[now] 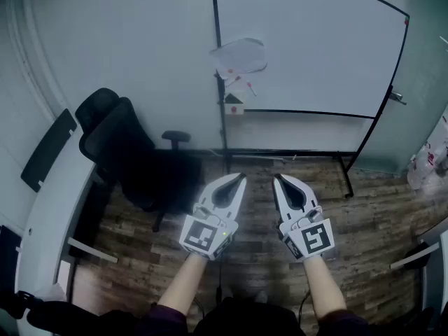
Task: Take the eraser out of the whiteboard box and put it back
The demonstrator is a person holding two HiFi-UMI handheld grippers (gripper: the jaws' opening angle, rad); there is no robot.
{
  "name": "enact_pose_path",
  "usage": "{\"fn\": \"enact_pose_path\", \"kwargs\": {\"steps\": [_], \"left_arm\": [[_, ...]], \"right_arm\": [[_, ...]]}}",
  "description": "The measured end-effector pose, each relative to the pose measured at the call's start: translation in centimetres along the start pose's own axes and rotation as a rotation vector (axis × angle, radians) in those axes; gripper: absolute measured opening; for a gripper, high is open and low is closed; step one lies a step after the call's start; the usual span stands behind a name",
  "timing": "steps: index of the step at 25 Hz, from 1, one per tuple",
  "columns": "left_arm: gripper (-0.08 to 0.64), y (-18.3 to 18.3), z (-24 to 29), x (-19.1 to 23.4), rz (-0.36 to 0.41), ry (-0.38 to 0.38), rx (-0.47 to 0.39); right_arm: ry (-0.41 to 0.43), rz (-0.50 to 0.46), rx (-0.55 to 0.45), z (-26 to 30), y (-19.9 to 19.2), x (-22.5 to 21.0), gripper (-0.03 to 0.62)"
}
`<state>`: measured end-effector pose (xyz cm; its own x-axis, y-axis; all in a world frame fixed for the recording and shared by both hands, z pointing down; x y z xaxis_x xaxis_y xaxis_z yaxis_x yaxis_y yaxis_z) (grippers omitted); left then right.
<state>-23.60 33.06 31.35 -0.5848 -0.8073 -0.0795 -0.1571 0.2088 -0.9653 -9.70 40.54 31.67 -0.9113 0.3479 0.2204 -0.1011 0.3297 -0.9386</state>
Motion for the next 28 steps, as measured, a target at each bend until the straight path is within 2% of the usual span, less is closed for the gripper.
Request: {"fn": "enact_pose_path", "kwargs": {"steps": [4, 11, 14, 23, 28], "left_arm": [[0.005, -0.2, 0.0, -0.2, 0.029, 0.005, -0.006], [0.005, -0.4, 0.0, -1.0, 0.023, -0.006, -0.005], [0.005, -0.3, 0.4, -1.4, 0.015, 0.012, 0.014], [0.005, -1.6, 1.7, -3.7, 0.018, 0.018, 0.025], [0.005, -2.5, 3.1, -5.6, 0.034, 0.009, 0.032]], "right_arm": [[-0.001, -0.005, -0.002, -0.5, 0.0, -0.1, 0.003], [-0.003, -0.001, 0.002, -1.2, -0.3, -0.4, 0.003], [0.005, 0.004, -0.001, -1.5, -0.4, -0.8, 0.003], [0.007, 0.035, 0.01, -4.3, -1.5, -2.9, 0.003], [0.024, 0.084, 0.004, -5.9, -2.2, -4.5, 0.003]]}}
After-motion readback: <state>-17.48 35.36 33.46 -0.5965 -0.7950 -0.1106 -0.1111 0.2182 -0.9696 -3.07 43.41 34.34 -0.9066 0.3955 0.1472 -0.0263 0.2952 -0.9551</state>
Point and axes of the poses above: the fingertips, and each gripper's own axes: z forward along the fingers, x to its left, y out of its top, the point moved 7 cm from there along -z, backward along the fingers, and after that the axes turned 13 degrees about y, right-handed, at the moved point
